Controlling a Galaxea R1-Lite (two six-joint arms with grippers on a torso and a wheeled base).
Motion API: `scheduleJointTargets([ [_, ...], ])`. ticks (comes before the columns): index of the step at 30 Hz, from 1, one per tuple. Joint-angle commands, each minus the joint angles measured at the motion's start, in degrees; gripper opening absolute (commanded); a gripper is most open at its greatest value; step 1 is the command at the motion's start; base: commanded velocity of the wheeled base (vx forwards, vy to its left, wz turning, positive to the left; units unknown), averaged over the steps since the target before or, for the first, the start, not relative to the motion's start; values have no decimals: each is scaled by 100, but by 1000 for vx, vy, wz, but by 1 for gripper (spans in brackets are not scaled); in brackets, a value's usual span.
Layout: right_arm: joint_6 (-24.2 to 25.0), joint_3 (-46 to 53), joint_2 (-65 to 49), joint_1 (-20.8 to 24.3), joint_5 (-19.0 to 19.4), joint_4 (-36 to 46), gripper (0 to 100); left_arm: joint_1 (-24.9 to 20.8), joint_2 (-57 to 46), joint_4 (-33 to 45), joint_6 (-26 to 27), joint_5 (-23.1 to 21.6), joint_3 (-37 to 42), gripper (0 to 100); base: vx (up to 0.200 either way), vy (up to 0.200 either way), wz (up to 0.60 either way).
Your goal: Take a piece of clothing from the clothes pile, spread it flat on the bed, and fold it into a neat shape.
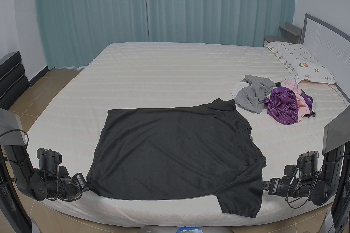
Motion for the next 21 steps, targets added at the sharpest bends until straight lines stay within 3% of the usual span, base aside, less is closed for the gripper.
scheduleJointTargets([
  [1,97,99,352,168,3,-328,100,-4,6,-2,-9,-1,-1,0,0,0,0],
  [20,229,99,669,230,-6,-636,100,5,-2,-2,0,-1,-1,0,0,0,0],
  [21,238,99,669,230,-15,-636,0,5,6,-2,0,-1,-1,0,0,0,0],
])
